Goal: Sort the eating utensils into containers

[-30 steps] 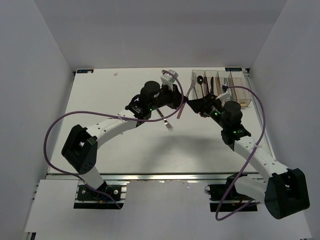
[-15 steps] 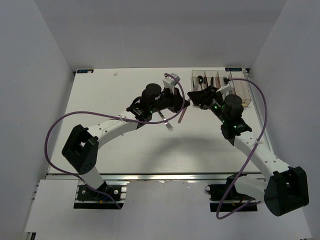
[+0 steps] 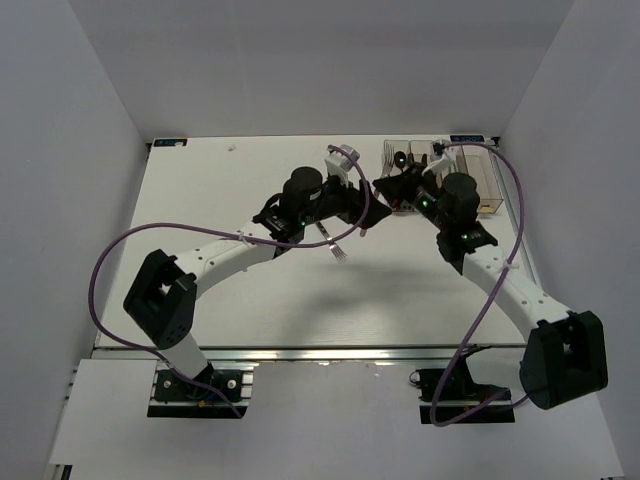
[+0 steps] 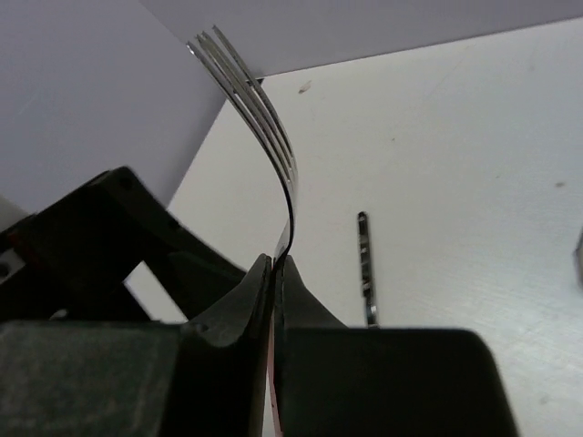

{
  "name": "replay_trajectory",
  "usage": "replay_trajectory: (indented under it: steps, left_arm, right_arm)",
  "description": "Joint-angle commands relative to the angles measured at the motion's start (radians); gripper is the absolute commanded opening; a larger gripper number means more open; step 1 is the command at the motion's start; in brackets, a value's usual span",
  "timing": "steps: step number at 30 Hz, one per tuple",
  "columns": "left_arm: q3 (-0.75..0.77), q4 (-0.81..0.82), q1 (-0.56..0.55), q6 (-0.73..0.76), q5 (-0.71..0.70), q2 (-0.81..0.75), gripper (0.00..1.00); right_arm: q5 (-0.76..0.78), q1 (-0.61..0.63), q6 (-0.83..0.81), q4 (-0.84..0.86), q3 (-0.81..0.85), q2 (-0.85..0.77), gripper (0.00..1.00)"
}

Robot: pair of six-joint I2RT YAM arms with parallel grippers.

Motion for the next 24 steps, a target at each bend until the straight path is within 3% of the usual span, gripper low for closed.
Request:
replay_trajectory:
  steps: [1,3,4,7,9,12,17,24]
  left_arm:
    - [0.008,-0.031,-0.007,-0.007,-0.105,-0.065,0.98]
    - [0.040,-0.186,-0.006,-0.013,-0.231,-0.085,0.98]
    - [0.049,-0.244,-0.007,-0.023,-0.376,-0.094,0.98]
    - [0.036,-0.459,-0.007,-0.092,-0.508,-0.148,0.98]
    - [-0.042,-0.507,-0.006,-0.102,-0.493,-0.194,0.98]
    - [-0.172,-0.538,-0.009,-0.115,-0.424,-0.300,0.98]
    - [-0.322,-0.556,-0.007,-0.132,-0.442,-0.443,0.98]
    - [-0.402,-0.529,-0.007,-0.145,-0.459,-0.467,0.98]
  right_arm:
    - [-0.036,-0.078,-0.180,-0.024,0.142,0.074,0.00]
    - [0.044,-0.155,-0.300,-0.176,0.282,0.163,0.00]
    - [0.075,-0.181,-0.354,-0.227,0.333,0.199,0.00]
    - [0.260,-0.261,-0.521,-0.366,0.529,0.332,0.00]
    - [0.436,-0.296,-0.631,-0.349,0.583,0.386,0.00]
    - [0.543,-0.355,-0.783,-0.278,0.654,0.495,0.00]
    - [0.492,-0.450,-0.876,-0.311,0.878,0.711,0.00]
    - [0.466,-0.496,-0.893,-0.376,1.091,0.955,0.00]
